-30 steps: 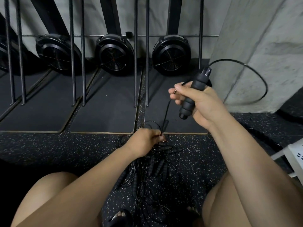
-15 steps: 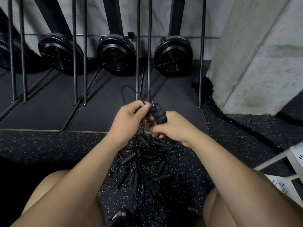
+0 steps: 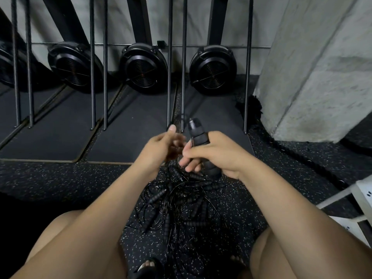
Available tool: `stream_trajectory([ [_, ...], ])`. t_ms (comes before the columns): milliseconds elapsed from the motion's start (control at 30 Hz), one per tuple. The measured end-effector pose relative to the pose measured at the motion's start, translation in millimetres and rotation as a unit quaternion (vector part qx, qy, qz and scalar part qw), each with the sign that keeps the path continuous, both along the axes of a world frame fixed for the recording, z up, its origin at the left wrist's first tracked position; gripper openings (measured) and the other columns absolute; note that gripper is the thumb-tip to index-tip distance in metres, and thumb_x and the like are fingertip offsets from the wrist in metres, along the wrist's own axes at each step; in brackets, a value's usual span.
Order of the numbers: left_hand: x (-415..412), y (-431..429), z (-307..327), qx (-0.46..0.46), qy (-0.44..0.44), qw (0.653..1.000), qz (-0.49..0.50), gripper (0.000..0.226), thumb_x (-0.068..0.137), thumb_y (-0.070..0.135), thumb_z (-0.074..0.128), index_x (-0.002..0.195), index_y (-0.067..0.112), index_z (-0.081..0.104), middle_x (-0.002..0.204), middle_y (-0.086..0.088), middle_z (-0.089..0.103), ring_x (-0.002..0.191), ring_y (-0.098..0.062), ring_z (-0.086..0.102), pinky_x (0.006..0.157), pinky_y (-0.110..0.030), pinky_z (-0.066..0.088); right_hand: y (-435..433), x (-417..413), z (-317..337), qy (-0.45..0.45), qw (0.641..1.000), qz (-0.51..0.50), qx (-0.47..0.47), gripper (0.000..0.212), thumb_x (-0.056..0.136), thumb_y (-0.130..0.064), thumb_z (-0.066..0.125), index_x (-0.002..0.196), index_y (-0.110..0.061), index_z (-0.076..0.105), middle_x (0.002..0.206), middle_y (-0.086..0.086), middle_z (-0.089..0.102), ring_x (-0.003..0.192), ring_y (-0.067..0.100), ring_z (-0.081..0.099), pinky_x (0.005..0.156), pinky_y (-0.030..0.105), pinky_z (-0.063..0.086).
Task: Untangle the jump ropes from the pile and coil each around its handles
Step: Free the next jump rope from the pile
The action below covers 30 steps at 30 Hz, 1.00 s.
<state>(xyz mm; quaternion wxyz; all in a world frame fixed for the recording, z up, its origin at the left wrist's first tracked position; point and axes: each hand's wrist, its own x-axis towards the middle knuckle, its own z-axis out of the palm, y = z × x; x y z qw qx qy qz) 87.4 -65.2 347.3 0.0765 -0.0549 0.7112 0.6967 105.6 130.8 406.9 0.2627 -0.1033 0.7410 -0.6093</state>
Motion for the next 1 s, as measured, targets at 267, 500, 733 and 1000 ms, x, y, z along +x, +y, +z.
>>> stream_trajectory([
  [267, 34.8, 43.5, -9.8, -0.039, -0.058, 0.978, -0.196, 0.064, 0.111, 0.057, 0.035, 0.121, 0.005, 0.073, 0.114, -0.008, 0.081, 0.113, -0.025, 0.075, 0.098, -0.039, 0.051, 28.4, -21.9, 15.5, 0.022, 0.965, -0.188, -0.181, 0.005, 0.099, -0.007, 0.072, 0.095, -0.007, 0.069, 0.094, 0.018, 0.081, 0.070, 0.017, 0.073, 0.061, 0.025, 0.056],
  [500, 36.5, 36.6, -27.0, -0.293, 0.039, 0.921, -0.255, 0.024, 0.107, 0.055, 0.053, 0.100, 0.045, 0.073, 0.104, 0.009, 0.077, 0.101, -0.028, 0.071, 0.099, -0.055, 0.056, 55.8, -42.3, 12.1, 0.006, 0.918, -0.293, -0.266, 0.007, 0.099, -0.006, 0.072, 0.096, -0.005, 0.066, 0.098, 0.020, 0.080, 0.073, 0.016, 0.074, 0.061, 0.025, 0.057],
  [733, 30.1, 35.9, -13.6, -0.196, 0.087, 0.957, -0.195, 0.023, 0.110, 0.035, 0.059, 0.098, 0.028, 0.077, 0.091, 0.005, 0.078, 0.080, -0.015, 0.069, 0.082, -0.027, 0.056, 51.2, -45.0, -7.9, -0.021, 0.968, -0.223, -0.114, 0.025, 0.097, -0.010, 0.077, 0.118, 0.001, 0.070, 0.107, 0.020, 0.081, 0.096, 0.031, 0.081, 0.072, 0.030, 0.062],
  [1000, 12.1, 14.9, 3.5, 0.037, 0.059, 0.997, -0.030, 0.026, 0.109, 0.025, 0.059, 0.103, 0.003, 0.074, 0.089, -0.019, 0.068, 0.075, -0.022, 0.061, 0.072, -0.034, 0.053, 17.1, -23.2, -25.1, -0.080, 0.994, -0.043, 0.064, 0.031, 0.090, 0.004, 0.069, 0.121, 0.001, 0.072, 0.104, 0.020, 0.081, 0.092, 0.028, 0.077, 0.075, 0.037, 0.054],
])
